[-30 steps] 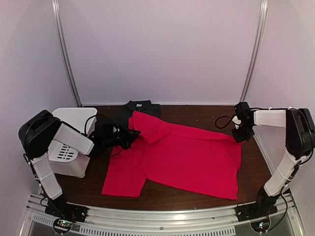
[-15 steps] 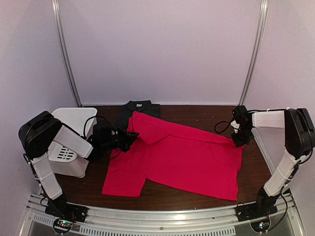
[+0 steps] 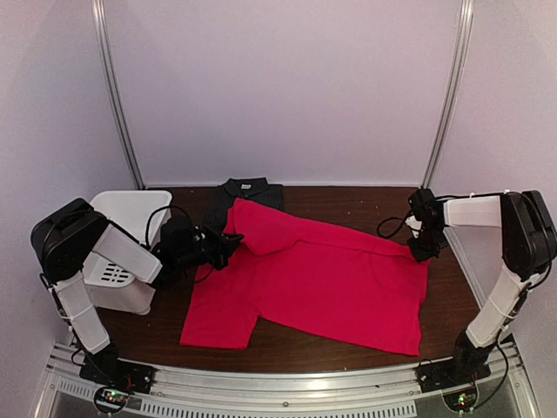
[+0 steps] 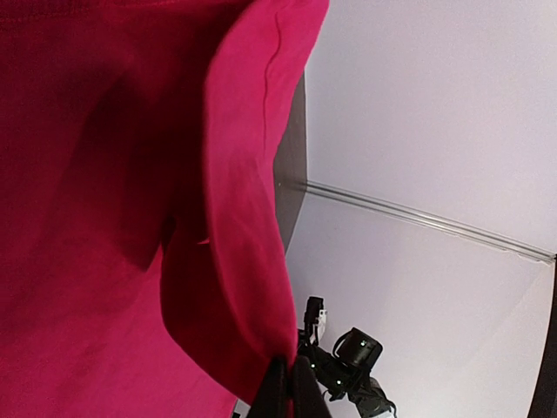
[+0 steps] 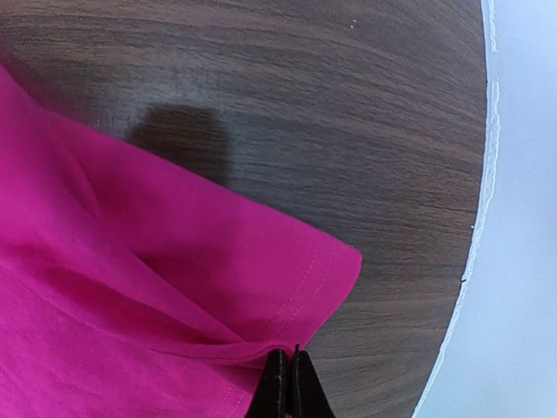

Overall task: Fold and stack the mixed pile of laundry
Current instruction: Fold the flattened T-shirt at the center of the board.

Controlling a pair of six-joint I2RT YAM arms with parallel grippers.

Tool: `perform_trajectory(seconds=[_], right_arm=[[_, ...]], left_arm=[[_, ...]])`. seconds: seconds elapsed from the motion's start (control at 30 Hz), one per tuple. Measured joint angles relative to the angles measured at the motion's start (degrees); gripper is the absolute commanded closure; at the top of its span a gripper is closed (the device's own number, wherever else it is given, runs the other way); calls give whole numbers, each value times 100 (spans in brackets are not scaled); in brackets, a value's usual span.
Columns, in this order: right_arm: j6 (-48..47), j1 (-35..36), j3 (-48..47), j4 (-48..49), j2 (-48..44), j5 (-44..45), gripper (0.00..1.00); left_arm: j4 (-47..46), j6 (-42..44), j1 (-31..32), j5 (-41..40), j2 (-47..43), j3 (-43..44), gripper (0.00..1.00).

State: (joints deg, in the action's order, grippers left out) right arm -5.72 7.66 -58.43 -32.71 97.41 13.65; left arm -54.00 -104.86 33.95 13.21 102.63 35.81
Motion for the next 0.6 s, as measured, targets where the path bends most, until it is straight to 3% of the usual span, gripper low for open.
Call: perform_trajectory(seconds=[0.27, 0.37, 0.43, 0.53, 0.6], right_arm=[[0, 33, -2, -24, 146, 0, 100], [-4, 35, 0, -42, 153, 2, 91], [9, 35, -2, -68, 177, 15, 82], [57, 35, -2, -138, 205, 42, 58], [81, 35, -57, -240, 203, 66, 50]], left_arm=[[-223, -181, 28, -59, 282, -271, 100], [-144, -197, 28, -61, 496, -299, 100], [-22, -105, 17, -61, 518, -291, 85], [509, 369, -57, -33, 494, -61, 63], [1534, 914, -129, -44, 369, 363, 48]])
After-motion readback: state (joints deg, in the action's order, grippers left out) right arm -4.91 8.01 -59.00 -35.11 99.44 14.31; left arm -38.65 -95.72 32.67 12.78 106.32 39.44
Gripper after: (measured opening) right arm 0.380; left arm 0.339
